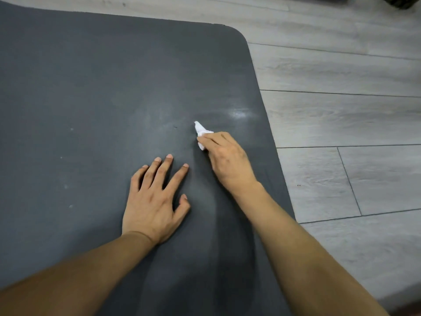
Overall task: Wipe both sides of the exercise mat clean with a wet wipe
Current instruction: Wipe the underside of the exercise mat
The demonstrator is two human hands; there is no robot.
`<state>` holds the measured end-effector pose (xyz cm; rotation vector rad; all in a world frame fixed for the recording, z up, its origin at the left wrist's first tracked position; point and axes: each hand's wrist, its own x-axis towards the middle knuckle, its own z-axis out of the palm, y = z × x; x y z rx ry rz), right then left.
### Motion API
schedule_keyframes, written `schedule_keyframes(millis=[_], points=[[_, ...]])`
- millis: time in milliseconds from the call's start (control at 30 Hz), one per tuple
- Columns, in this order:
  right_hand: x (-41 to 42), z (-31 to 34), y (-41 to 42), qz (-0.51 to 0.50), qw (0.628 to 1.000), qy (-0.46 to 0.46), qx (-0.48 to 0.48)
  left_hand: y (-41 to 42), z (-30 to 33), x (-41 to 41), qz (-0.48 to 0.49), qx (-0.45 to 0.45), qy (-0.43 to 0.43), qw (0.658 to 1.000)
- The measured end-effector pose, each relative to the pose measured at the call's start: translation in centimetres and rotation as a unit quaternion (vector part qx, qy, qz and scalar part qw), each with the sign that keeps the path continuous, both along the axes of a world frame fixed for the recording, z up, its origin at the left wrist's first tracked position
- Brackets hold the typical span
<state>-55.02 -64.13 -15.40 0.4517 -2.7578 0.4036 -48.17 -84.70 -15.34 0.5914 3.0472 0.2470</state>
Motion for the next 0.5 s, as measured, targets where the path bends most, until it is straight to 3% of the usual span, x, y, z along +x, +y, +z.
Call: schedule_keyframes(millis=[100,200,433,500], points=[[0.2,0.1,6.8,-0.167,0.985,0.032,0.007,0.0,0.0,0.0,0.000,0.003,0.005,1.000],[0.3,-0.2,7.1,-0.308,0.951,0.014,-0.039,0.0,-0.2,-0.1,0.002,0.004,0.007,1.000],[-0.1,-0.1,4.3,-0.375,0.917,0.028,-0.132,0.0,-0.2,-0.1,0.004,0.008,0.004,1.000],[0.3,0.4,1.3,-0.295,0.944,0.046,-0.141,0.1,-0.2,-0.1,0.008,0.011,0.007,1.000]])
